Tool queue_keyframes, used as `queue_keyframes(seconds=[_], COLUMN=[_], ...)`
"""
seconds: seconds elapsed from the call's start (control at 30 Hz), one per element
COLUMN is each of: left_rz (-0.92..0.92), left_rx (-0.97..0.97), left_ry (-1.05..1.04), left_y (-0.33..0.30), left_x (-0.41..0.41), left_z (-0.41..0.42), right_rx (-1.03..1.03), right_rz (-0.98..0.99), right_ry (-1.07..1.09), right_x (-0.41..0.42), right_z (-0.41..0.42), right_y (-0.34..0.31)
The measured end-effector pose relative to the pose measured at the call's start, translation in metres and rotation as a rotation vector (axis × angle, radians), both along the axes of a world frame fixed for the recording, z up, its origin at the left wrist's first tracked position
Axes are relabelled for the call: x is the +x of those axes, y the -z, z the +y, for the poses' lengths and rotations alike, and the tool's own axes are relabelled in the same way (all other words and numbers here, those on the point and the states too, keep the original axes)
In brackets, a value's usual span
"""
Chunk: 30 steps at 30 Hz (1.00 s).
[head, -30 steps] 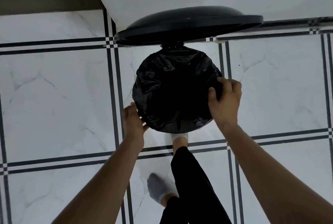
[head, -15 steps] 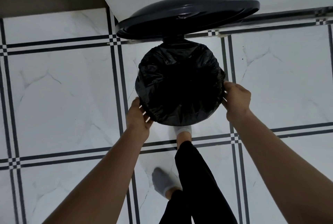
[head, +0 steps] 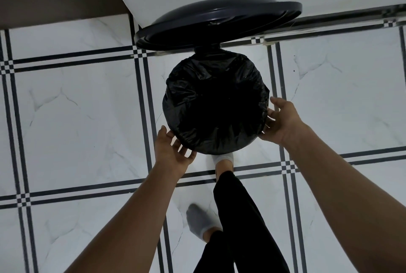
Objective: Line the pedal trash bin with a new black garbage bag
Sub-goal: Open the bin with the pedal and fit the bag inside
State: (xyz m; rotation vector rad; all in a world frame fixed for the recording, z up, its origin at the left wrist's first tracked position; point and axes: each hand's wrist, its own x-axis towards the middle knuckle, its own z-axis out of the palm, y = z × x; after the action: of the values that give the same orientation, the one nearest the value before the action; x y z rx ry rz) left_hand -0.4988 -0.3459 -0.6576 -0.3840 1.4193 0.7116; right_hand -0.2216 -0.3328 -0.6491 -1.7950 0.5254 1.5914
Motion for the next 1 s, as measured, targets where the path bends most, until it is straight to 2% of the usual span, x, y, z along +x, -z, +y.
queue_keyframes(seconds=[0.2, 0.37, 0.53, 0.67, 0.8, 0.9, 1.0], left_rz=[-0.067, -0.024, -0.049, -0.030, -0.055, 0.030, 0.256], left_rx=[-0.015, -0.046, -0.039, -0.029, -0.011, 0.025, 0.009], left_ry=[-0.146, -0.062, -0.155, -0.096, -0.085, 0.001, 0.225], left_y=[0.000, 0.001, -0.001, 0.002, 0.002, 0.003, 0.002], left_x=[0.003, 0.003, 0.004, 0.003, 0.003, 0.002, 0.000], left_z=[0.002, 0.005, 0.004, 0.000, 0.000, 0.002, 0.009], right_rx=[0.039, 0.049, 0.094, 0.046, 0.093, 0.109, 0.063], right_rz=[0.037, 0.073, 0.083, 0.048, 0.054, -0.018, -0.174], right_ry=[0.082, 0.118, 0.216, 0.165, 0.227, 0.156, -0.044], right_x=[-0.004, -0.005, -0.014, -0.016, -0.020, -0.021, -0.021], right_z=[-0.006, -0.009, -0.016, -0.021, -0.023, -0.022, -0.020], right_y=[0.006, 0.003, 0.005, 0.008, 0.011, 0.011, 0.005])
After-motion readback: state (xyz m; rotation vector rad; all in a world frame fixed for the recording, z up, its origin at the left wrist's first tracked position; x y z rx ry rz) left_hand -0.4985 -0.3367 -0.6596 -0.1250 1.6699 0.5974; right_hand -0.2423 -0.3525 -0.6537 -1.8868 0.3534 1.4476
